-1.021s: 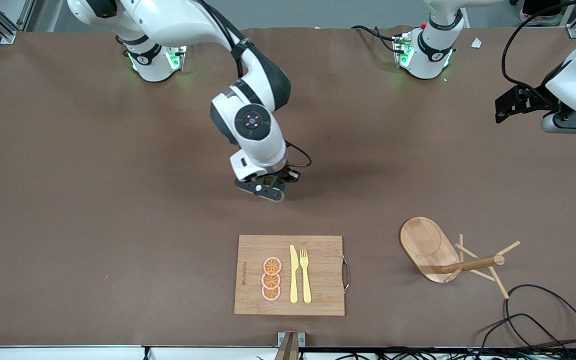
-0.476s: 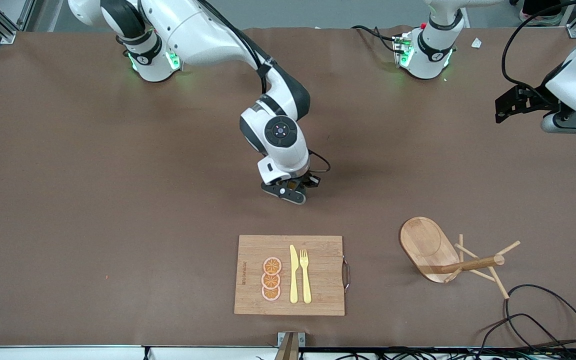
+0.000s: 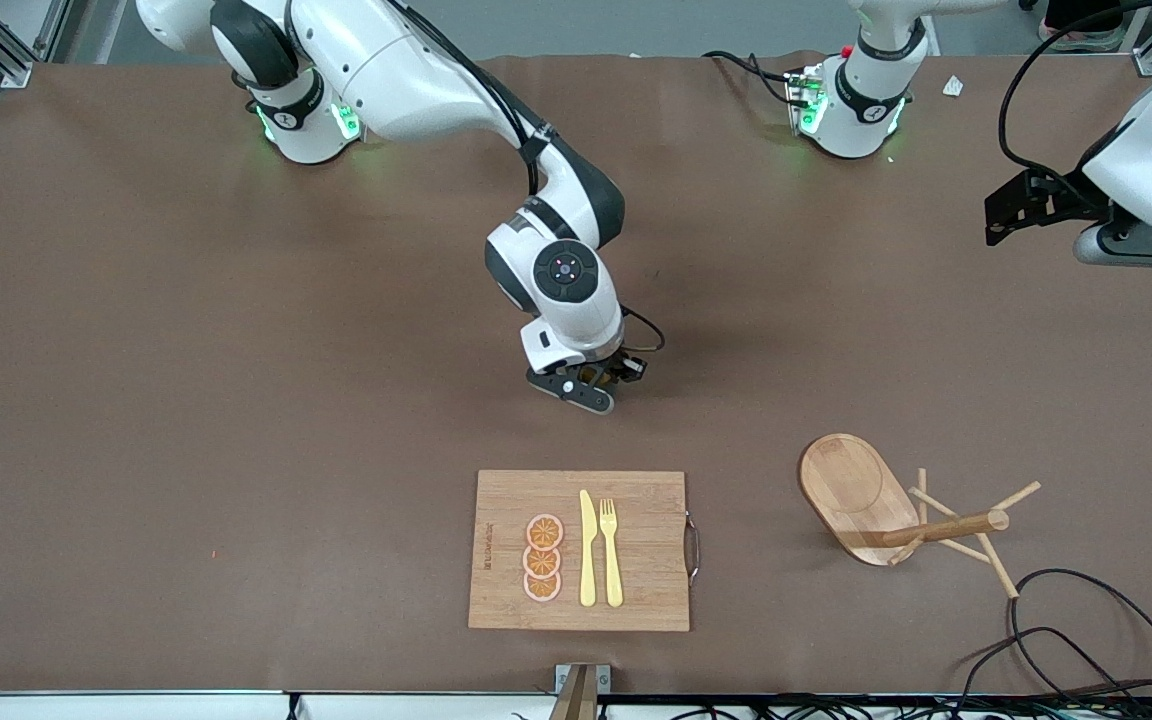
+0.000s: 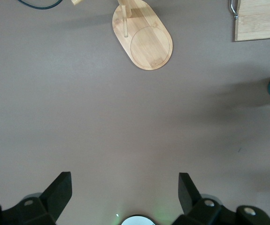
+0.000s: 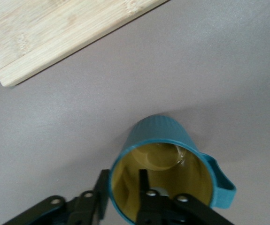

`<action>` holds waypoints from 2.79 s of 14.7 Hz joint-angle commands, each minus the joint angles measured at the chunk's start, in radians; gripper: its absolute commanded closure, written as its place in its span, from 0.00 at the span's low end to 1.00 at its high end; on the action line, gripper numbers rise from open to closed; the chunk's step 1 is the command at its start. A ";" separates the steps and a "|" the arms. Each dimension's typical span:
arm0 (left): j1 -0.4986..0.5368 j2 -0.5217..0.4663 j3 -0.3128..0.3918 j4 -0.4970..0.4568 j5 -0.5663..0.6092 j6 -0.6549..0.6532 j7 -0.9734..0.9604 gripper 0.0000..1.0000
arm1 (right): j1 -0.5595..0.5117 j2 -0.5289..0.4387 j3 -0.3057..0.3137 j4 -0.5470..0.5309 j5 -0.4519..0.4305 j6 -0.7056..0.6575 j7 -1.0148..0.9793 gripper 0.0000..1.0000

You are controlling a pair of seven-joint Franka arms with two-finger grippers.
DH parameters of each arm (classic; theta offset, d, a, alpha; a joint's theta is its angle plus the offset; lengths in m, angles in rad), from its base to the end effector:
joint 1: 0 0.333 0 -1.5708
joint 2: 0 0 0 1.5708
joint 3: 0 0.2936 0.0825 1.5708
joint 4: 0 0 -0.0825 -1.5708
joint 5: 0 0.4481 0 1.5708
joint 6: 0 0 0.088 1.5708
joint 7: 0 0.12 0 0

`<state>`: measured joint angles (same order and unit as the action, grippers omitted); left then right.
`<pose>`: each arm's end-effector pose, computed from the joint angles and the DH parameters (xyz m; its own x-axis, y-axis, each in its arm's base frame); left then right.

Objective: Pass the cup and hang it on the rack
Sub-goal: 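Lower the teal mug onto the table and open the right gripper, then withdraw the right gripper while the left gripper reaches toward the mug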

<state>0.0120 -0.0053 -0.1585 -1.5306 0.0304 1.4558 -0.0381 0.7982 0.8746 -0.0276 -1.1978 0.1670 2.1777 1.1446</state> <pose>0.5984 -0.0845 0.6040 0.9922 -0.1043 -0.0682 -0.1068 -0.9937 -0.0338 0.5727 0.5746 0.2054 0.8999 -0.4301 -0.0722 -0.4361 -0.8885 -0.1430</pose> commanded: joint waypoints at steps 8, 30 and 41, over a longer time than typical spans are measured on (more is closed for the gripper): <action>0.003 0.008 -0.004 0.021 0.008 -0.011 0.009 0.00 | -0.114 -0.115 -0.022 0.064 0.011 -0.113 0.001 0.00; -0.061 0.059 -0.298 0.021 0.132 -0.009 -0.593 0.00 | -0.743 -0.480 -0.022 -0.043 -0.118 -0.477 -0.977 0.00; -0.476 0.459 -0.331 0.194 0.449 0.121 -1.375 0.00 | -0.826 -0.712 0.047 -0.204 -0.195 -0.510 -1.025 0.00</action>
<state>-0.3846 0.3407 -0.4960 -1.4286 0.4044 1.5602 -1.2853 0.0105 0.2232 -0.0260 -1.3413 -0.0013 1.6613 0.1443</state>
